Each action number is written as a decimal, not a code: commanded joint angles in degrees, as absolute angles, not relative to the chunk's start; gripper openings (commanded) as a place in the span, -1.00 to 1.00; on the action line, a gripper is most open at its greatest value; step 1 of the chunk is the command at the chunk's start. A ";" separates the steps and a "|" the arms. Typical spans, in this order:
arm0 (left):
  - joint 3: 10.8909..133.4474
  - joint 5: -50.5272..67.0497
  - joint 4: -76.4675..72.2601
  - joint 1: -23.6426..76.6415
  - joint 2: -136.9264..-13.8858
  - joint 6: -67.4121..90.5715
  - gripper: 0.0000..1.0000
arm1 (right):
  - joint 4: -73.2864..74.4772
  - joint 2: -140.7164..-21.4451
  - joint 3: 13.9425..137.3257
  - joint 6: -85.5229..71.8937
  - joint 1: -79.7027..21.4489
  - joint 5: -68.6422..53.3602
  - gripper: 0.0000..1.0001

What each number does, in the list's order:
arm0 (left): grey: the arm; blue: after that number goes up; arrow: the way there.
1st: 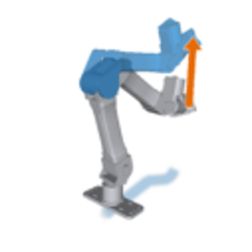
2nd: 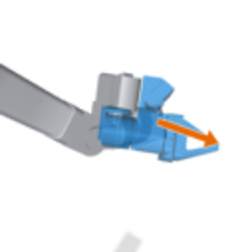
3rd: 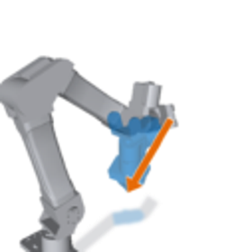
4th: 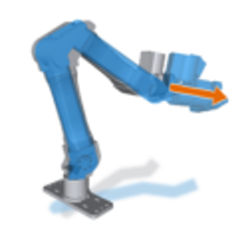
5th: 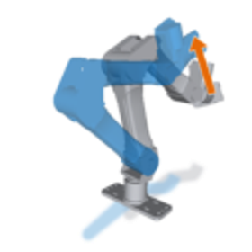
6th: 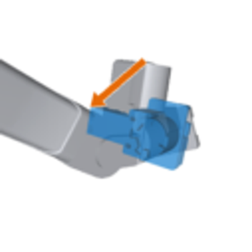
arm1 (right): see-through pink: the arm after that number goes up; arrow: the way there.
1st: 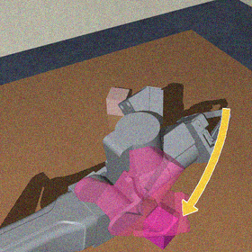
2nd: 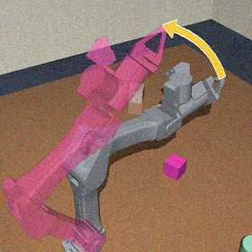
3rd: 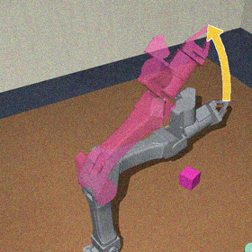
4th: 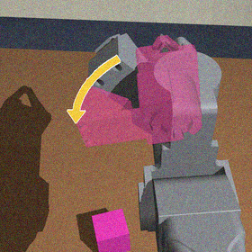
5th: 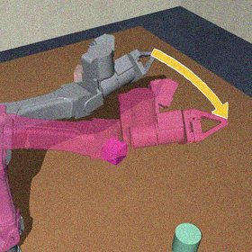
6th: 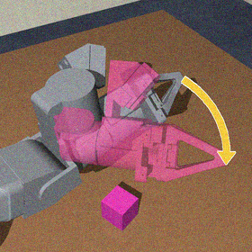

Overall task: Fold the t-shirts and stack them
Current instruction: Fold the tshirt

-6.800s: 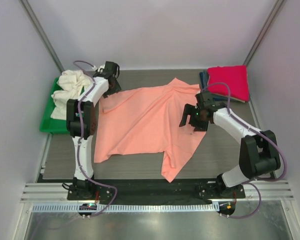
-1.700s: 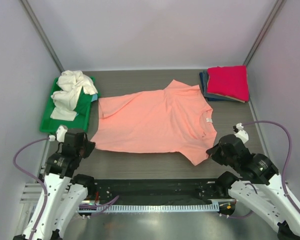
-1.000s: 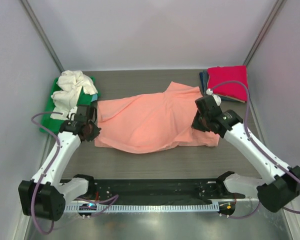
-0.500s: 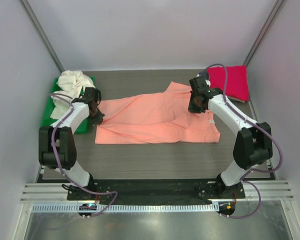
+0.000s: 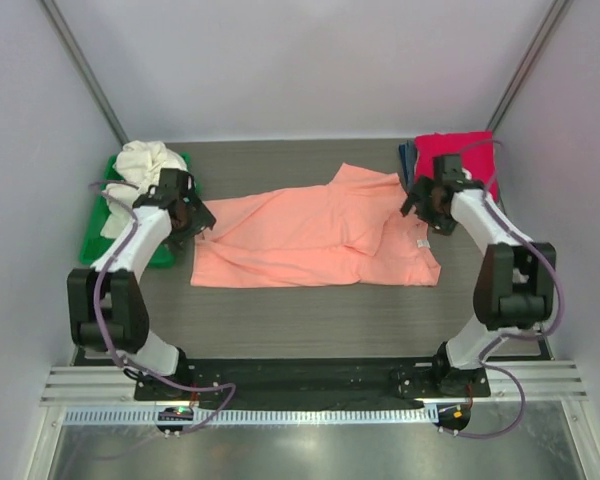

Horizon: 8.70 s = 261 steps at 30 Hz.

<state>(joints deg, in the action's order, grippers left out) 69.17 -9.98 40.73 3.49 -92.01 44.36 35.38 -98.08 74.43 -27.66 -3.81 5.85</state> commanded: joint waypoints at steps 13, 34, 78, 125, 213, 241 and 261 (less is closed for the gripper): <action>32.88 -4.74 31.47 3.16 -58.36 53.17 0.74 | 27.78 -63.37 35.87 -38.15 8.52 -9.49 0.61; 29.00 -9.66 18.99 3.16 -66.71 57.66 0.60 | 20.57 -70.31 33.66 -33.58 12.13 -6.15 0.12; 67.55 -12.31 41.22 1.67 -60.13 49.04 -0.99 | 35.33 -63.12 68.14 -35.59 13.71 -10.36 -0.98; 51.24 -7.04 46.32 2.81 -44.82 34.02 0.73 | 22.41 -62.10 58.86 -33.59 -9.09 6.23 0.65; 75.40 -9.93 31.47 5.80 -96.21 39.99 0.40 | 27.95 -124.63 107.49 -25.05 -2.37 9.32 -0.97; 97.03 -17.23 31.73 5.62 -125.50 37.61 -0.03 | 25.40 -124.45 106.00 -26.10 -3.87 1.67 -0.98; 96.51 -17.05 34.10 5.71 -122.44 40.60 -0.99 | 25.93 -118.66 105.38 -26.28 -5.80 -1.40 -0.98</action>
<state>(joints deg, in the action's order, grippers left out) 96.51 -17.82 32.51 5.87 -125.75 39.13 27.44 -125.78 105.38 -25.80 -4.86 0.82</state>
